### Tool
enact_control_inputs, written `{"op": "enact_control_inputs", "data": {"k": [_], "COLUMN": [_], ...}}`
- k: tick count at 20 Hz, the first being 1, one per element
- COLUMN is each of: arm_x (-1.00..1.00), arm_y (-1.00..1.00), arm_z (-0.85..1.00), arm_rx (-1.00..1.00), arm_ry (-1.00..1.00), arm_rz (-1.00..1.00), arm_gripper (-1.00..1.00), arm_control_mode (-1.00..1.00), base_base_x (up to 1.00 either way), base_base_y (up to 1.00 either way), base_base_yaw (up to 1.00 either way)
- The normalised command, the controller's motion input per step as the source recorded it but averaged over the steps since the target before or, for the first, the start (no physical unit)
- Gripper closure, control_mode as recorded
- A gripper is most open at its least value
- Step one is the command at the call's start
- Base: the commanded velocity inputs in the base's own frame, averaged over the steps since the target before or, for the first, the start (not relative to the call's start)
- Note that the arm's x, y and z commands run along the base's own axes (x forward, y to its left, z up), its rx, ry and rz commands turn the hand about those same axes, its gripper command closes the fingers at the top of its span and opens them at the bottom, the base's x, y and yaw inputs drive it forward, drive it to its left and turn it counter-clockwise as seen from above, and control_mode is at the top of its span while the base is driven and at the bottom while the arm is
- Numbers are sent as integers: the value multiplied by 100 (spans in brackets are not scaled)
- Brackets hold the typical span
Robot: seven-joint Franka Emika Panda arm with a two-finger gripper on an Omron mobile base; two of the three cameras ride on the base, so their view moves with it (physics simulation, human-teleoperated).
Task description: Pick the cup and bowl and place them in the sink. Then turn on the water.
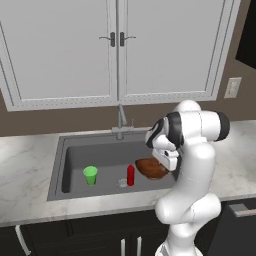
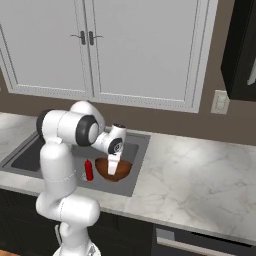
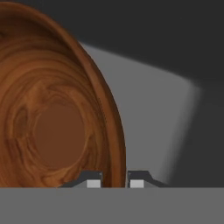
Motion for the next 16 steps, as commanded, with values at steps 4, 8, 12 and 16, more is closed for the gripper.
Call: {"op": "enact_control_inputs", "data": {"k": [4, 8, 12, 16], "arm_x": [16, 20, 14, 4], "arm_y": [0, 0, 0, 0], "arm_z": [-20, -16, -7, 0], "arm_rx": [0, 0, 0, 0], "arm_ry": [0, 0, 0, 1], "arm_rz": [-1, 0, 0, 0], "arm_gripper": [100, 100, 100, 100], "arm_control_mode": [-100, -100, -100, -100], "base_base_x": [0, 0, 0, 0], "base_base_y": [0, 0, 0, 0], "base_base_yaw": [0, 0, 0, 0]}}
